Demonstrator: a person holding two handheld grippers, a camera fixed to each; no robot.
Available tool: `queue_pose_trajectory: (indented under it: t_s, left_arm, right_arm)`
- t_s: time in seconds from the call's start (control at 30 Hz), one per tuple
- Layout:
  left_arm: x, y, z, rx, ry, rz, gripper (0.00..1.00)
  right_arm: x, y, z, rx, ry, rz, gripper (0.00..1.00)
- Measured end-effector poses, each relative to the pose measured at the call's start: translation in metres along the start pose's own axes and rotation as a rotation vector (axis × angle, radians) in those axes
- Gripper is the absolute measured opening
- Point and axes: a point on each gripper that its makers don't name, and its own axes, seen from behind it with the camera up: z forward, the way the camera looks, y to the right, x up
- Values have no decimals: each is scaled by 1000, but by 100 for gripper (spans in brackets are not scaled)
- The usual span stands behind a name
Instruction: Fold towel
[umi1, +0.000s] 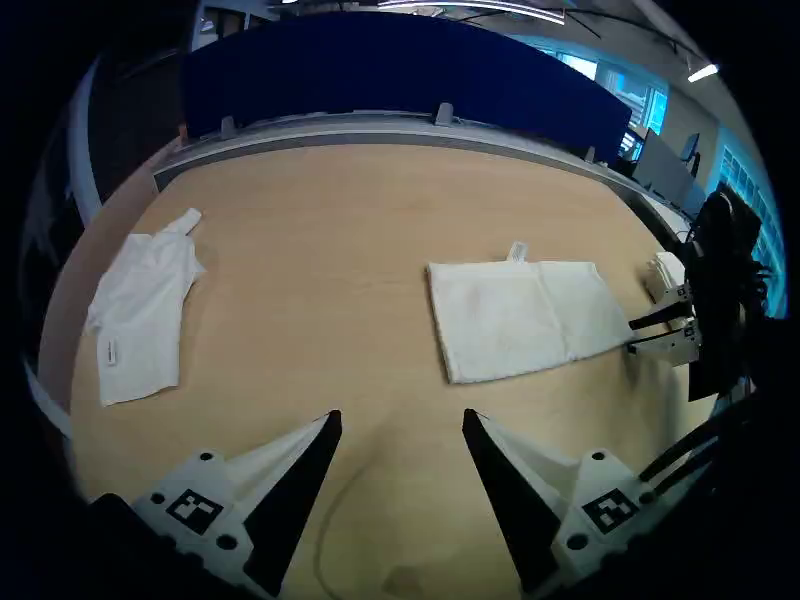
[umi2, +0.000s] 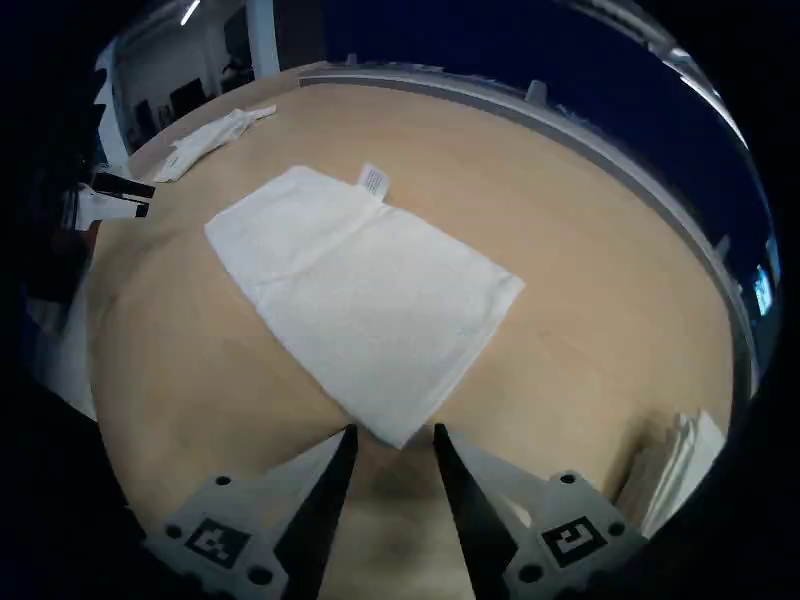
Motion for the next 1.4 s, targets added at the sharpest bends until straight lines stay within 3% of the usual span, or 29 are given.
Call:
queue_pose_trajectory:
  t_s: [0.2,0.47,0.97,1.4]
  left_arm:
    - [-1,-1,-1,0,-4,4,90]
    - [-3,-3,-3,1,-6,0,90]
    - [-2,-12,-14,12,7,-33,90]
    - [-1,-20,-34,33,36,-61,90]
  right_arm:
    - [0,0,2,11,-1,-1,34]
    - [5,2,0,10,16,-4,5]
    - [51,-2,-20,-21,104,-35,4]
    - [121,-20,-48,-31,179,-164,4]
